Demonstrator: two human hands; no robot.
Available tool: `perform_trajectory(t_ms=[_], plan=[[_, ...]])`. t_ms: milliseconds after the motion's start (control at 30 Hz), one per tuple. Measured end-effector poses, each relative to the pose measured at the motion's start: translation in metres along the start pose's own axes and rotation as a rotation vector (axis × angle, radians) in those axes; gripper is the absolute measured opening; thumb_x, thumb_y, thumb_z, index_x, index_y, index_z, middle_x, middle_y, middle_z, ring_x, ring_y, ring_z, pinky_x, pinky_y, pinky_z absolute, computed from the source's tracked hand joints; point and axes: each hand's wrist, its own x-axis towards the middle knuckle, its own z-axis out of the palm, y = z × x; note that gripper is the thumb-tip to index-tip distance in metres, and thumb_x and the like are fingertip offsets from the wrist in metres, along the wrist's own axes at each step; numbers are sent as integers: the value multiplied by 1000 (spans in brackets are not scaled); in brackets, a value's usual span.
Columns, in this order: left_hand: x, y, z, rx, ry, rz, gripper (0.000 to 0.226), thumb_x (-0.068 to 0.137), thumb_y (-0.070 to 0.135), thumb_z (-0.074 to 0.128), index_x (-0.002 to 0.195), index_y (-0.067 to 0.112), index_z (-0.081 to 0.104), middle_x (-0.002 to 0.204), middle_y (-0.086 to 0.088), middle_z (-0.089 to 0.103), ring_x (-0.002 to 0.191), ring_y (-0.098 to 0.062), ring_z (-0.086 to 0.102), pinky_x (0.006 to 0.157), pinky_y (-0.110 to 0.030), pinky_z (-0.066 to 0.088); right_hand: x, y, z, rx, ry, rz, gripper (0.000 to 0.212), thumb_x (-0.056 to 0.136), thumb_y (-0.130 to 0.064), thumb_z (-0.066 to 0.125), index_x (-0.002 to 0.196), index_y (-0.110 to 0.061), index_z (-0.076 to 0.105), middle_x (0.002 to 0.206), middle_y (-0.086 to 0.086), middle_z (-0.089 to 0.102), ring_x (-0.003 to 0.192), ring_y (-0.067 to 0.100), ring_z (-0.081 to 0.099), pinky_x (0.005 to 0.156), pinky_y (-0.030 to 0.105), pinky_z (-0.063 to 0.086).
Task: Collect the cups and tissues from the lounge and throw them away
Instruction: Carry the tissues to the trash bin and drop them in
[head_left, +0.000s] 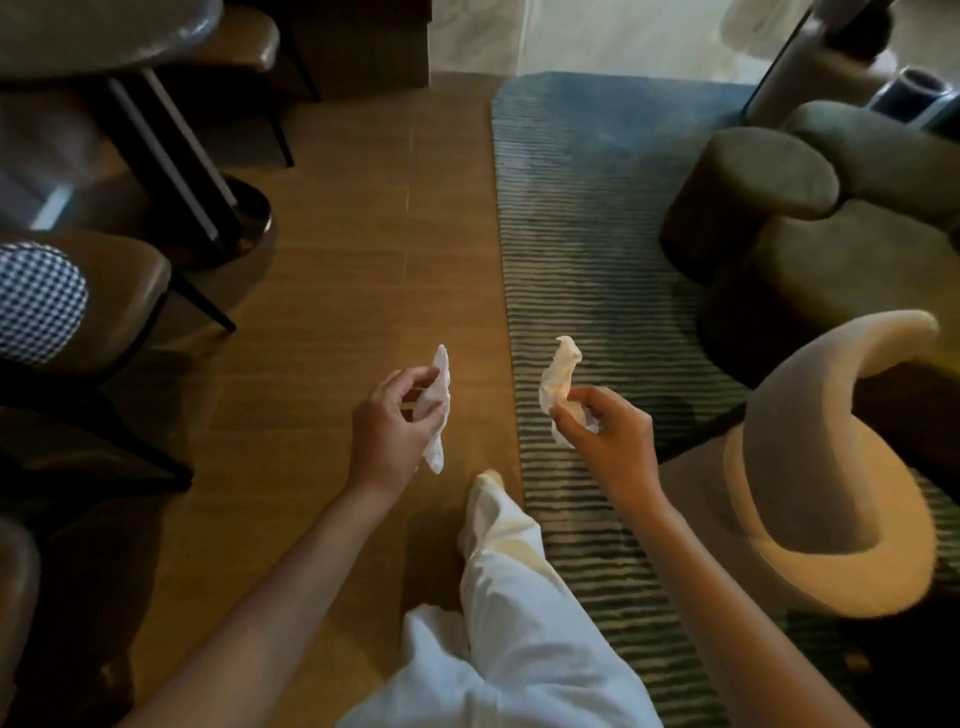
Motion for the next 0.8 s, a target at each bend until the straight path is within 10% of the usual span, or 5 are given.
perform_trajectory(t_ms=[800], plan=[[571, -21, 108, -20, -67, -16, 33, 79, 13, 74, 111, 19, 66, 103, 9, 64, 87, -1, 62, 67, -12, 53, 574, -3, 92, 44, 42, 1, 9, 84, -25, 70, 90, -18, 72, 83, -9, 68, 77, 9, 63, 72, 42, 53]])
